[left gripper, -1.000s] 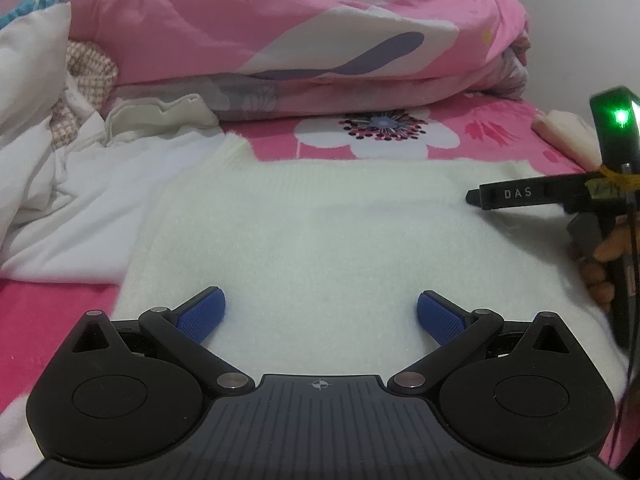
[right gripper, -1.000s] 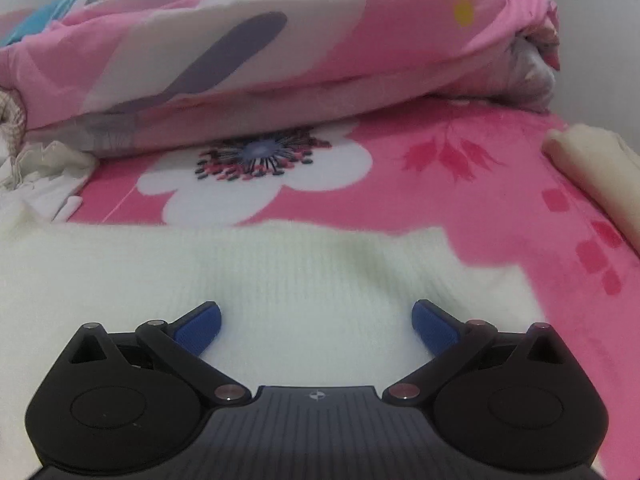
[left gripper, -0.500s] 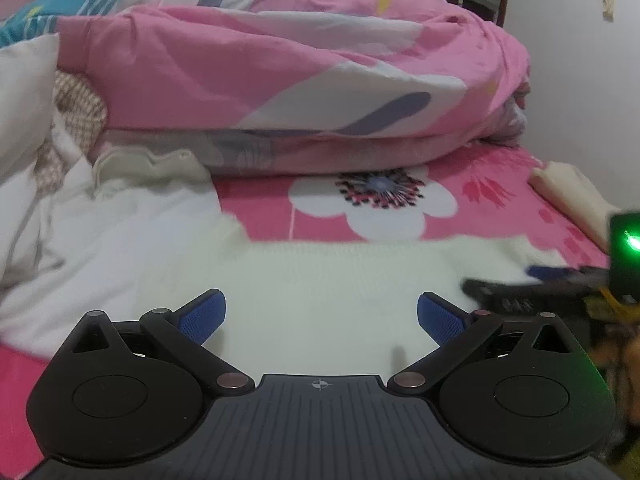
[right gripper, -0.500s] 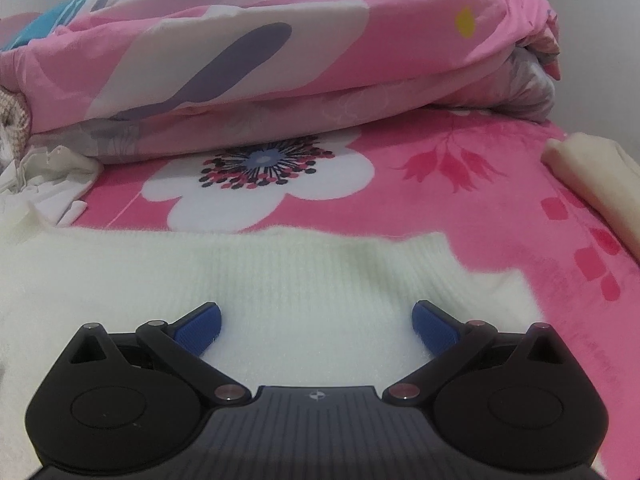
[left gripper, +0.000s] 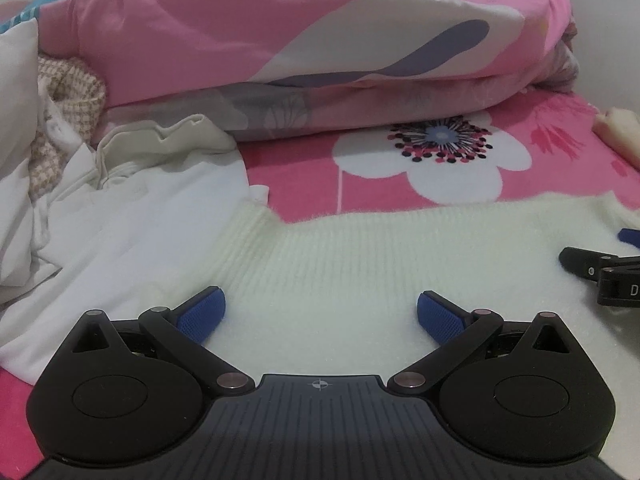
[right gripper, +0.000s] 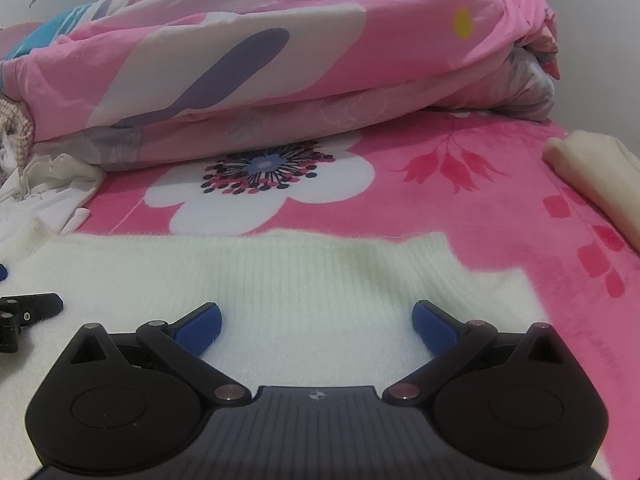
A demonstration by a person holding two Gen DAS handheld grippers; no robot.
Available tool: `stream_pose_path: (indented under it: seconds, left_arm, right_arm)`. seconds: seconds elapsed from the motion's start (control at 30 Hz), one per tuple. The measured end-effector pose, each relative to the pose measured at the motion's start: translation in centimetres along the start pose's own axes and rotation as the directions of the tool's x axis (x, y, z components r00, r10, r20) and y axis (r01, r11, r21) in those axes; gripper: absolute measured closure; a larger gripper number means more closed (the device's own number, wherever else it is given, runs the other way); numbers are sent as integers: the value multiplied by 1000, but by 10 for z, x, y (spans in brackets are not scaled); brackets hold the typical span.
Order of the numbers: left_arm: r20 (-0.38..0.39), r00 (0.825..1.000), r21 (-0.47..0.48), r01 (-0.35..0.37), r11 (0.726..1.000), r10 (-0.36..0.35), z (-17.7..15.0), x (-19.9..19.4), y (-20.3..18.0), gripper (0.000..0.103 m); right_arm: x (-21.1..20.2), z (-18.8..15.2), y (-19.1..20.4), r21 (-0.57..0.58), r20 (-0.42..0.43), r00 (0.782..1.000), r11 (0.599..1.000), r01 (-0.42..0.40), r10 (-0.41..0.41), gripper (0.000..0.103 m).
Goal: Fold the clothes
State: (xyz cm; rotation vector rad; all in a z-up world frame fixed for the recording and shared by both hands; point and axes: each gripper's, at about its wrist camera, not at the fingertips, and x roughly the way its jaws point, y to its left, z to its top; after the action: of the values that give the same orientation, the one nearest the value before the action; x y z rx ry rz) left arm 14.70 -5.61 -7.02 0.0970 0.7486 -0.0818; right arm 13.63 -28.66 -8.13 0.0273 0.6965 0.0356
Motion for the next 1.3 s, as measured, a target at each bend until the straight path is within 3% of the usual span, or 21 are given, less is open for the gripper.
stream_pose_path:
  seconds: [0.1, 0.27, 0.37, 0.47, 0.5, 0.57, 0.63, 0.73, 0.8, 0.93, 1.07, 1.2, 1.3]
  left_arm:
    - [3, 1000, 25, -17, 1000, 17, 6, -14, -2, 0]
    - [162, 985, 204, -84, 975, 51, 23, -90, 7, 0]
    - [236, 955, 259, -239, 936, 178, 35, -136, 41, 0]
    - [310, 899, 289, -398, 871, 308, 46, -181, 77, 0]
    - [315, 889, 283, -422, 861, 332, 44, -190, 87, 0]
    - [295, 886, 257, -433, 864, 357, 31, -200, 104, 0]
    - [237, 920, 213, -362, 907, 312, 6, -199, 113, 0]
    - [137, 975, 84, -189, 978, 177, -40, -188, 116, 0]
    - [104, 992, -34, -65, 997, 68, -70, -182, 116, 0]
    - [149, 985, -156, 112, 981, -89, -114, -178, 110, 0]
    - [151, 978, -213, 175, 961, -145, -132, -164, 108, 0]
    - [151, 959, -302, 275, 913, -239, -138, -150, 118, 0]
    - [138, 951, -348, 309, 885, -278, -140, -138, 118, 0]
  right_arm:
    - [-1, 0, 0, 3, 3, 1000, 1000, -3, 3, 0]
    - [-1, -1, -3, 17, 11, 1000, 1000, -17, 17, 0]
    - [-3, -1, -6, 28, 15, 999, 999, -31, 31, 0]
    - [-4, -1, -8, 42, 23, 999, 998, -46, 45, 0]
    - [-4, -1, -9, 46, 25, 998, 998, -50, 49, 0]
    - [-5, -1, -10, 51, 28, 998, 997, -54, 52, 0]
    - [-5, -1, -10, 50, 28, 998, 997, -52, 50, 0]
    - [-5, -1, -8, 41, 21, 999, 998, -42, 42, 0]
    - [-4, 0, -6, 33, 15, 999, 999, -35, 34, 0]
    - [-6, 0, -6, 32, 18, 999, 999, -38, 37, 0]
    - [-33, 4, -12, 55, 60, 993, 993, -106, 102, 0]
    - [-79, -6, 7, 23, 120, 976, 983, -185, 181, 0]
    - [-83, -24, 35, -48, 112, 980, 986, -158, 162, 0]
